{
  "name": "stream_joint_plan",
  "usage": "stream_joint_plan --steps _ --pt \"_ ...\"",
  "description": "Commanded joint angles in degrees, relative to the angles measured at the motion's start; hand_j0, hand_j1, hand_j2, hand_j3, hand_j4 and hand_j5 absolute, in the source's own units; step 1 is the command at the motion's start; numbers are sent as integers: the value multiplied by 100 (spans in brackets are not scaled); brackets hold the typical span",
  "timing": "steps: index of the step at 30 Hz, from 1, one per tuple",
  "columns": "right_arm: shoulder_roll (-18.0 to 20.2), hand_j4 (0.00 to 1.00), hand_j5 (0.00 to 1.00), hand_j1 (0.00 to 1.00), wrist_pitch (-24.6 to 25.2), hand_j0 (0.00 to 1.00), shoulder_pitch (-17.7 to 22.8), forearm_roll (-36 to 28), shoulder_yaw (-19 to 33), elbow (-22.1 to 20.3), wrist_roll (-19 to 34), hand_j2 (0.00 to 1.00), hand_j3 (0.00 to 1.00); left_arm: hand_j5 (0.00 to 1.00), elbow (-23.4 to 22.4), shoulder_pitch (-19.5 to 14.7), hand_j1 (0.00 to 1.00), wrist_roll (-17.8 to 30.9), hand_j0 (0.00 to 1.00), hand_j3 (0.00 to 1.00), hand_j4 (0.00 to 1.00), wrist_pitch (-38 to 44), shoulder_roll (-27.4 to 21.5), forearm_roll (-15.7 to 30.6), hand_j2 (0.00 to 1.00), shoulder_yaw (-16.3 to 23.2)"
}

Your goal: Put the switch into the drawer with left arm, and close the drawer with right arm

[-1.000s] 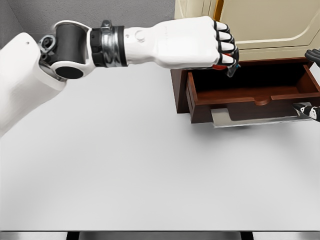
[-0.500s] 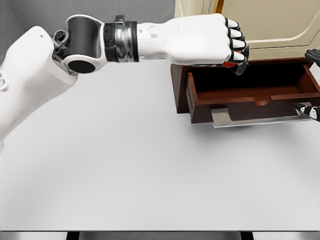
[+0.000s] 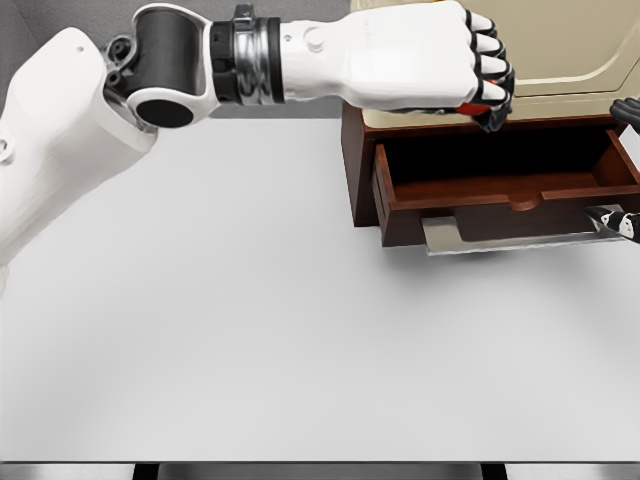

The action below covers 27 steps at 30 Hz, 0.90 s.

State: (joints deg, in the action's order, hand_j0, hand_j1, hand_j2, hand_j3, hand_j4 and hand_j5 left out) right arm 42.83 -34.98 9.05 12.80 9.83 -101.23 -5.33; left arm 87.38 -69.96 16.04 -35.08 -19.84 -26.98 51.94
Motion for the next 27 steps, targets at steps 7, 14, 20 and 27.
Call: stream_joint_plan --steps 7,14,20,27 --pt "6 100 100 100 -2 100 9 -32 1 -2 -3 100 100 55 -256 -167 55 -4 55 55 55 8 120 43 55 -17" --pt "6 100 100 100 -2 100 9 -32 1 -2 -3 100 100 55 -441 -281 55 -4 55 55 55 8 129 43 55 -17" --pt "6 100 100 100 -2 100 9 -32 1 -2 -3 100 100 56 -502 -316 56 -4 56 56 56 8 129 52 56 -26" --pt "6 100 100 100 -2 100 9 -32 1 -2 -3 100 100 58 -652 -360 58 -4 58 58 58 8 314 43 58 -26"
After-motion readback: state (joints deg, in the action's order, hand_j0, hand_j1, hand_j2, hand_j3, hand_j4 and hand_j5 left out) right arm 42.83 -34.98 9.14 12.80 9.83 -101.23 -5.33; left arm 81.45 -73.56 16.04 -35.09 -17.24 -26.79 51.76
